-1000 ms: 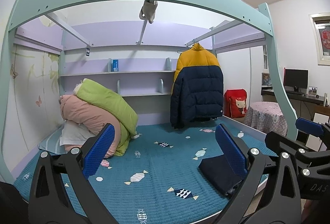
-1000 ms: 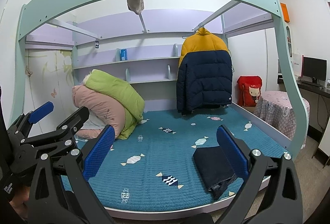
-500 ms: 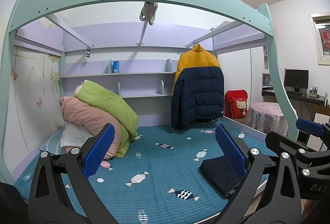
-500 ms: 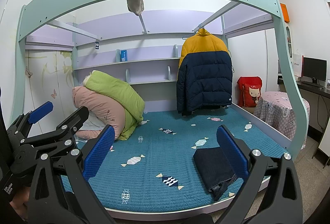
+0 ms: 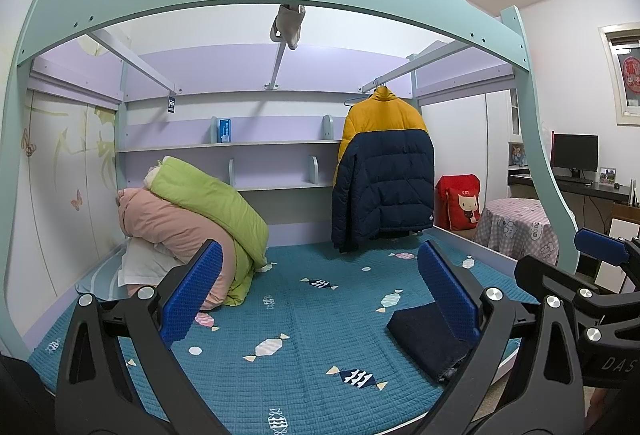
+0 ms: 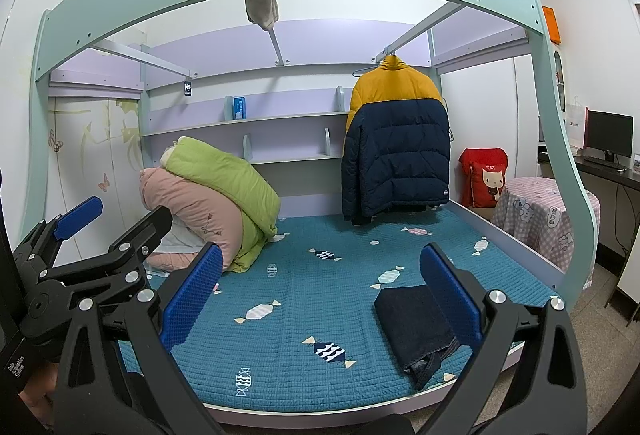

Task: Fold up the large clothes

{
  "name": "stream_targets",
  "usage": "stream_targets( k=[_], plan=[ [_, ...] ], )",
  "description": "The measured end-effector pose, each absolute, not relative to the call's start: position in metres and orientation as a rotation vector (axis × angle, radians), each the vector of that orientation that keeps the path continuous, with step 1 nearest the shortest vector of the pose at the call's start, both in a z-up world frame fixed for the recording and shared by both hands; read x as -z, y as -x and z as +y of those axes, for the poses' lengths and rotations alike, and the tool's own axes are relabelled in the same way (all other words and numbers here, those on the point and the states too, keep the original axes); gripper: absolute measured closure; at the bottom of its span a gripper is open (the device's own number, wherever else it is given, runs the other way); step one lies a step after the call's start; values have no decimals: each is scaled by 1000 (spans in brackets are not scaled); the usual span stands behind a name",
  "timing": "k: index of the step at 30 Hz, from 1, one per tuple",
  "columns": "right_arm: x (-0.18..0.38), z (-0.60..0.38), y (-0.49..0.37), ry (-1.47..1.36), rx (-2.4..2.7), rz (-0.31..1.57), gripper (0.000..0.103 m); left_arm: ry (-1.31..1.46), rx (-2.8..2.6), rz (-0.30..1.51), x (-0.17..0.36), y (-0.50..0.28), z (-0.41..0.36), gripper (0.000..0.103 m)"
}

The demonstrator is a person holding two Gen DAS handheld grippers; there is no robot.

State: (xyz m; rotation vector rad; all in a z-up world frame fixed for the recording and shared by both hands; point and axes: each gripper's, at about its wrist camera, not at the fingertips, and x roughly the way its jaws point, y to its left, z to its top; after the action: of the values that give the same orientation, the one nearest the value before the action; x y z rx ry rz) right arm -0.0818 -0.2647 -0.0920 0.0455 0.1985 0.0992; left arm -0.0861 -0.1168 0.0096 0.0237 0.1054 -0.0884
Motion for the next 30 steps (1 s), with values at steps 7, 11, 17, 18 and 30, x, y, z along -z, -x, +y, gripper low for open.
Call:
stream_targets(
  k=[7, 11, 17, 18, 30],
  plan=[
    [92, -265, 82, -45, -98, 199, 8, -24, 89, 106, -9, 86, -117, 5],
    [92, -265, 82, -47, -99, 200, 8, -24, 88, 106, -10, 86, -118, 5],
    [92, -265, 82, -47, -99, 200, 8, -24, 88, 108, -10, 86, -118, 5],
    [92, -265, 82, -47, -98, 201, 8, -24, 88, 108, -10, 86, -117, 5],
    [92, -264, 83, -48, -98, 201, 8, -24, 90, 107, -10, 86, -116, 5]
  ],
)
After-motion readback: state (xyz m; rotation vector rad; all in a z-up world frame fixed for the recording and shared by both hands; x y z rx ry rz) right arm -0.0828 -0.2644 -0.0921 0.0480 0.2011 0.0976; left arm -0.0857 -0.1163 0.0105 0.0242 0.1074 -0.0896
